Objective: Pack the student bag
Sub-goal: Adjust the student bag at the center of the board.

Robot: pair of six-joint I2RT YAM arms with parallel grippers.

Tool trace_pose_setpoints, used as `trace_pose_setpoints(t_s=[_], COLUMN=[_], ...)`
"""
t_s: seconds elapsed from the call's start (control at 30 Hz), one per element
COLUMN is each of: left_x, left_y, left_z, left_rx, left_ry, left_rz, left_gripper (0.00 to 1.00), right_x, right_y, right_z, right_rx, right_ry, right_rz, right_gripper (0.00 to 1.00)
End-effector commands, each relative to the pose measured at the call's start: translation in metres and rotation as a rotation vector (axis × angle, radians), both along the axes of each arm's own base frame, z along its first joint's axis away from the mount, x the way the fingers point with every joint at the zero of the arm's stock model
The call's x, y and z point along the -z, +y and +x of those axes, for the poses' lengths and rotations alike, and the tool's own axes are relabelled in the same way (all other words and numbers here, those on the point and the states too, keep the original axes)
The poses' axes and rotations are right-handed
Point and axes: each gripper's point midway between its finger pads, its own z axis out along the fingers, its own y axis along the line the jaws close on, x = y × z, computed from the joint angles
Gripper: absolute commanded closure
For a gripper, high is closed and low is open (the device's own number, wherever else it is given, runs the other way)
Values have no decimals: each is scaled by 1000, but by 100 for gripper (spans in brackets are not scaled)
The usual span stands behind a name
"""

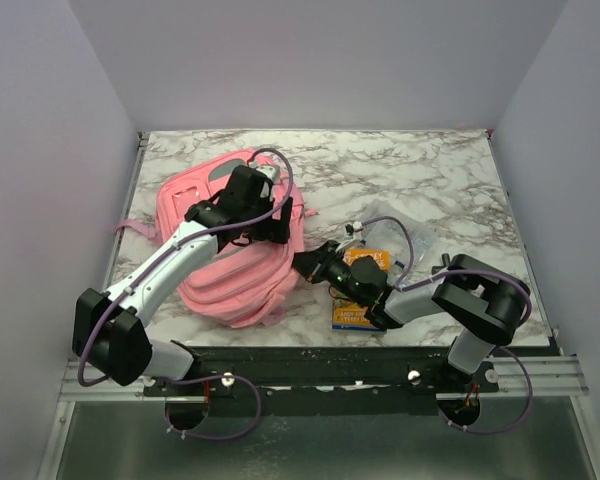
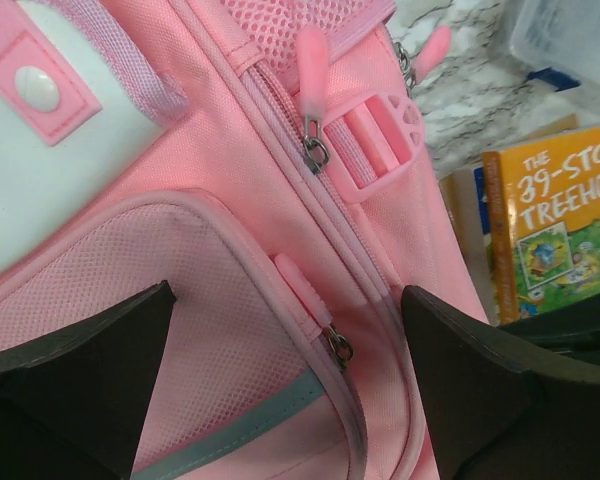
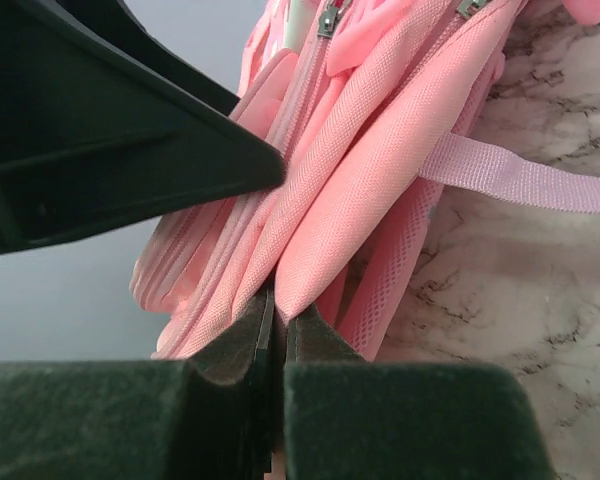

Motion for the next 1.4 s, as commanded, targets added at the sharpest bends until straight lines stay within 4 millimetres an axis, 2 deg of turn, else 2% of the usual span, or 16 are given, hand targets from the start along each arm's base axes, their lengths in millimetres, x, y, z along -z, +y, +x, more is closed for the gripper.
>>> trace_pose_setpoints(t_s=[0.0, 0.1, 0.23, 0.27, 0.37, 0.47, 0.5, 0.63, 0.73, 0.8, 0.87, 0.97, 1.0, 1.23, 1.27, 1.37], left_x=[19, 23, 22, 20, 14, 9, 8, 7, 14, 17, 18, 13, 10, -15, -20, -34], left_y=[34, 43, 47, 47, 47, 50, 50, 52, 46, 43, 40, 39, 40, 34, 30, 21], left_z=[-10, -11, -11, -11, -14, -18, -19, -20, -19, -17, -16, -13, -13, -18, -19, -18], left_rx=[-56, -75, -77, -73, -74, -81, -81, -79, -47, -36, -7, 14, 15, 31, 38, 1], left_ry=[-3, -31, -49, -62, -90, -124, -140, -162, -133, -113, -91, -85, -94, -185, -199, -218], left_rz=[263, 331, 350, 339, 312, 282, 272, 270, 273, 266, 245, 223, 221, 131, 99, 1], left_gripper=[2, 7, 37, 40, 40, 13, 9, 13, 27, 48, 58, 92, 100, 100, 97, 48], right_x=[-23, -24, -26, -25, -23, -22, -24, -34, -42, -42, -40, -32, -29, -10, -11, -18], right_y=[-5, -5, -7, -8, -12, -15, -15, -18, -16, -15, -12, -9, -8, -19, -19, -15], right_z=[9, 9, 12, 12, 11, 11, 11, 14, 11, 9, 6, 5, 6, 8, 8, 8], right_rx=[90, 103, 119, 121, 136, 142, 144, 163, 148, 142, 130, 119, 119, 157, 155, 140], right_ry=[-61, -65, -75, -70, -49, -41, -46, -69, -75, -67, -62, -59, -55, -26, -28, -43], right_rz=[52, 28, 1, 5, 27, 33, 30, 13, 35, 39, 35, 1, -21, -133, -129, -131], right_gripper=[99, 99, 99, 99, 99, 99, 99, 99, 99, 99, 99, 99, 99, 99, 99, 99])
